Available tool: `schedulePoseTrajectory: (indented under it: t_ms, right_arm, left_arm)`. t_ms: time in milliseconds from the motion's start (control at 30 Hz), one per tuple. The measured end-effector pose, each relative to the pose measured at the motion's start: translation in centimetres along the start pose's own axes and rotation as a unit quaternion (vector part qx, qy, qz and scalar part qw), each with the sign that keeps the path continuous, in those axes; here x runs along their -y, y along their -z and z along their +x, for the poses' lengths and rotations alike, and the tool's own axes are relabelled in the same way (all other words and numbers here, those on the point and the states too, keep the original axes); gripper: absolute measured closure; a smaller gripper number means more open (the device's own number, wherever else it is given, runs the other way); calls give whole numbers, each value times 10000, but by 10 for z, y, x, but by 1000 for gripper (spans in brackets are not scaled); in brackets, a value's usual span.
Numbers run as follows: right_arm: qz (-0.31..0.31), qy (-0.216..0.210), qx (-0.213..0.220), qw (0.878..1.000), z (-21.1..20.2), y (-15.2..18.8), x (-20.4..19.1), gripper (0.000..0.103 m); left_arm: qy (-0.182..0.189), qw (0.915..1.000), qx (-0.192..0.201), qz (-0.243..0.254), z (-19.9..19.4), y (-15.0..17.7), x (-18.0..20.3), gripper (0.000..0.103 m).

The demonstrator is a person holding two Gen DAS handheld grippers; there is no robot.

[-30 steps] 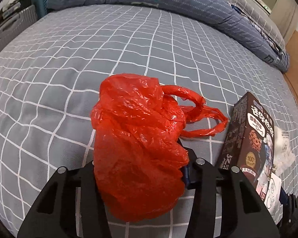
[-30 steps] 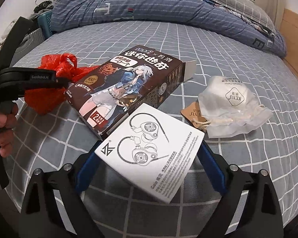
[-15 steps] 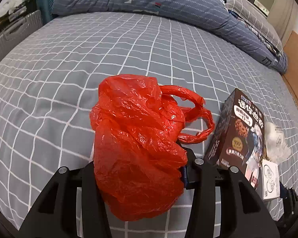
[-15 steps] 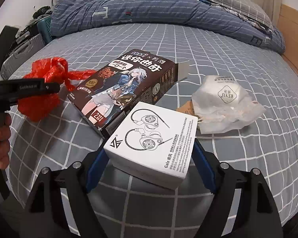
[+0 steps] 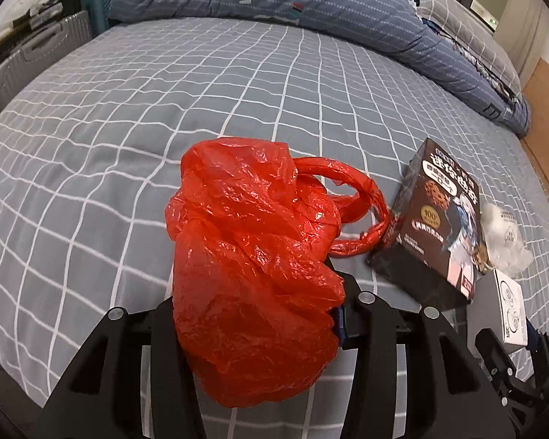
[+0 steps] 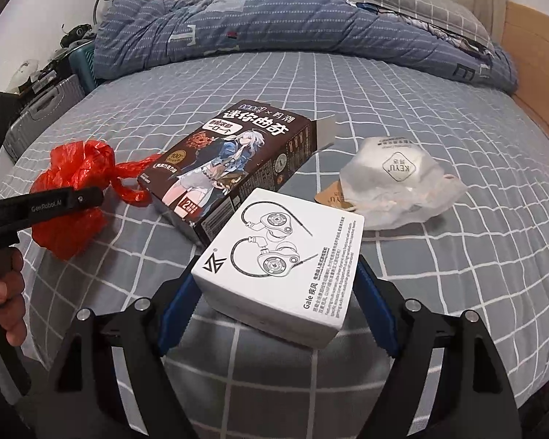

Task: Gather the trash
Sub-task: 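Lift the red bag and white box and carry both over the bin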

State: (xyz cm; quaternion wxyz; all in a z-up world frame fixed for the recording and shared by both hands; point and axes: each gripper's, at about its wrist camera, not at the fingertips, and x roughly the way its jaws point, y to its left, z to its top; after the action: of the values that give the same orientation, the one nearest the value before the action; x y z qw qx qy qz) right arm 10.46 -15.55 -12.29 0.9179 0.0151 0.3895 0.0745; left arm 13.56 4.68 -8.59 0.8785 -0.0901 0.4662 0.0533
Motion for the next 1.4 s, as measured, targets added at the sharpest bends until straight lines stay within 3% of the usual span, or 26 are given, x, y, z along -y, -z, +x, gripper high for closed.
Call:
schedulePoseTrajectory:
  t_ms: [367,867,1400]
  right_arm:
    - [7,85,165,9998,-28,9,4,27]
    - [-83,31,383,9992,-67,29,-11,27]
    - [-21,73,434,9990,-105,61,-7,27]
  left_arm:
    - [-67,9998,200,9,-35,22,-3,58]
    - [159,9995,254,48,-94,80,-8,58]
    - [354,9988,270,183,-131,132,5,58]
